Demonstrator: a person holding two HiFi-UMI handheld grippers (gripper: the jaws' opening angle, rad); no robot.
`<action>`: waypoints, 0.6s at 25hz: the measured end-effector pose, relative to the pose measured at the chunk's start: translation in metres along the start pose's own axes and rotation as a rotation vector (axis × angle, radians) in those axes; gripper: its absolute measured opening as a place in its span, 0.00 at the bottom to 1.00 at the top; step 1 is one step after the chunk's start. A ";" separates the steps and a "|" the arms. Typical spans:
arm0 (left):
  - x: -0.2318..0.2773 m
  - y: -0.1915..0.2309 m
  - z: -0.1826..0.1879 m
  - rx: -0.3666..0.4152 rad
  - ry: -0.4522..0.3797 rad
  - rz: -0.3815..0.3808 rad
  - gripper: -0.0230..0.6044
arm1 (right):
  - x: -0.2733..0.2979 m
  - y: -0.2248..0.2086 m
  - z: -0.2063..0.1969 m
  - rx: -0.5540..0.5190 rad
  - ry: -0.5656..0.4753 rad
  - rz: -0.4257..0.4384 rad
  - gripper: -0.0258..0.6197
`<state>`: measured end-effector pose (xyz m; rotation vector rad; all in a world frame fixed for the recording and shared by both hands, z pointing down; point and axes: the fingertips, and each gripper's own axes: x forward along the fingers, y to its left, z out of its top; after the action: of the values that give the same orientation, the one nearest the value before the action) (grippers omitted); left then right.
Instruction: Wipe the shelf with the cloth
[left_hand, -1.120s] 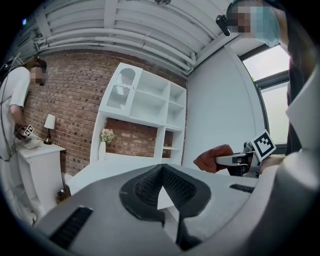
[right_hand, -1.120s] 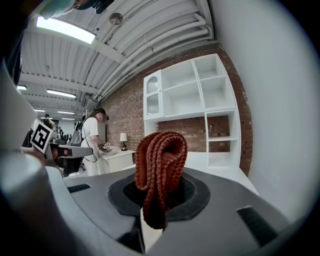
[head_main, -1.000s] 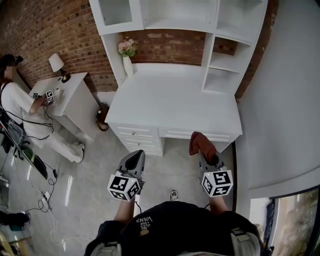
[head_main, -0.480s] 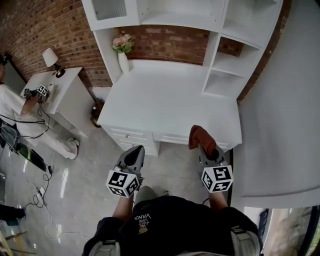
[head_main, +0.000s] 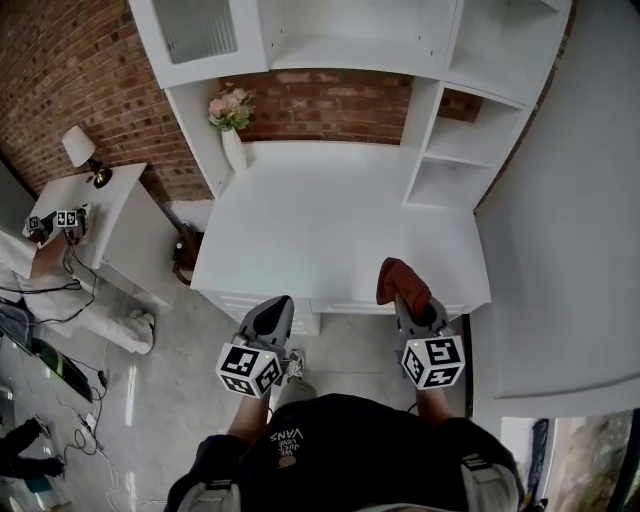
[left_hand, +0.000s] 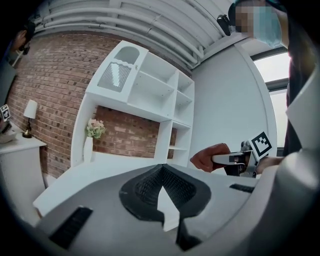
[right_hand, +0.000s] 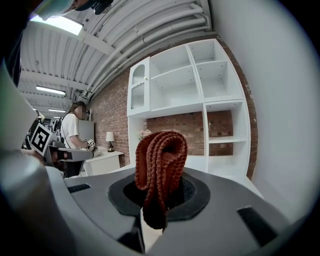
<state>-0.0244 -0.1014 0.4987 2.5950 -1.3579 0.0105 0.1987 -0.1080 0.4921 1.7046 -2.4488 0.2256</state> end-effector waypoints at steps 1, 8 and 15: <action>0.008 0.010 0.005 0.003 0.001 -0.014 0.04 | 0.010 0.001 0.005 0.002 -0.005 -0.013 0.15; 0.057 0.078 0.041 0.022 -0.002 -0.104 0.04 | 0.077 0.008 0.040 0.005 -0.035 -0.097 0.15; 0.082 0.130 0.054 0.032 0.009 -0.169 0.04 | 0.125 0.022 0.061 0.007 -0.067 -0.162 0.15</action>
<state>-0.0880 -0.2498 0.4779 2.7247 -1.1401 0.0176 0.1327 -0.2277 0.4575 1.9308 -2.3412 0.1606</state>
